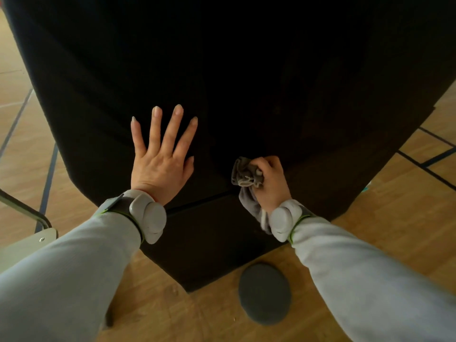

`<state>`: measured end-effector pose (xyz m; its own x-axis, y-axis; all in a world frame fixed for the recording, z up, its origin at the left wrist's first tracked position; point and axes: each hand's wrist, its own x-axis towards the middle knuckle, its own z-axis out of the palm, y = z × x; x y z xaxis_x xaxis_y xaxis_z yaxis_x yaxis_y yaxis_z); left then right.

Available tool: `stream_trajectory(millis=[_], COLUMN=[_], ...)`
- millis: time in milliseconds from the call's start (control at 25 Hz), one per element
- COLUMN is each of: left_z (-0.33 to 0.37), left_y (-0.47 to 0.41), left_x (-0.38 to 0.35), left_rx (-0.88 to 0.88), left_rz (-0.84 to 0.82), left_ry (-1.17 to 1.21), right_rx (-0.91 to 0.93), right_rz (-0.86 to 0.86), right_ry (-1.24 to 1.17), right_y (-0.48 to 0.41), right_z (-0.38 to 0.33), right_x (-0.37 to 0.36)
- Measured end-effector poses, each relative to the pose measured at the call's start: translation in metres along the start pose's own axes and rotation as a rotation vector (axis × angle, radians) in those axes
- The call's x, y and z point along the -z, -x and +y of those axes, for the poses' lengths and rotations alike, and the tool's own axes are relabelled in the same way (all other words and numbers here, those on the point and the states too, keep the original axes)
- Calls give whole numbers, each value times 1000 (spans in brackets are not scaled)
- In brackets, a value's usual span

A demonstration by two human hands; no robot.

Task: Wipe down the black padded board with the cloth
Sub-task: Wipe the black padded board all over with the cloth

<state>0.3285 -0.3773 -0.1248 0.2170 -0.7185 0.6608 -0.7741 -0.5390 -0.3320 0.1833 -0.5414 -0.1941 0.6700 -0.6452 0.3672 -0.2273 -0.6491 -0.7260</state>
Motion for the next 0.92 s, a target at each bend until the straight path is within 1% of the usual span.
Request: stream_trajectory(millis=[80,120,160,320,400,480,560,600,640,680,840,920], left_z=[0,0,0,0,1,1,1,1,1,1,-2,-4], left_y=[1,2,1,2,2,1,1,2,2,3,5,4], left_x=[1,1,1,-2,-1,1,5,8,11,13,27,37], left_rx=[3,1,-6,-13,-12,-8,-3,-3,-9,-17,-52,-53], left_rz=[-5,-9,-8,7,15,13,-6,-22,-37,-51,-75,-84], left_ry=[-1,-1,1,0,0,6,17,21,25,30,63,80], right_rx=[70,63,51,45,11,47,87,70,28,-12,-126,-127], right_rz=[189,257,280,146,135,96,-102,-215,-298,-324,-248,-146], right_ry=[-85,-115,-122,28,56,165,333,392,423,421,292,195], right_y=[-8,-11,-13,-2,1,0,5,8,12,14,7,0], right_z=[-13,-20,-25,-15,-14,-15,-9,-7,-4,-4,-20,-27], right_x=[6,3,-1,-34,-38,-35,-33,-33,-33,-34,-13,5])
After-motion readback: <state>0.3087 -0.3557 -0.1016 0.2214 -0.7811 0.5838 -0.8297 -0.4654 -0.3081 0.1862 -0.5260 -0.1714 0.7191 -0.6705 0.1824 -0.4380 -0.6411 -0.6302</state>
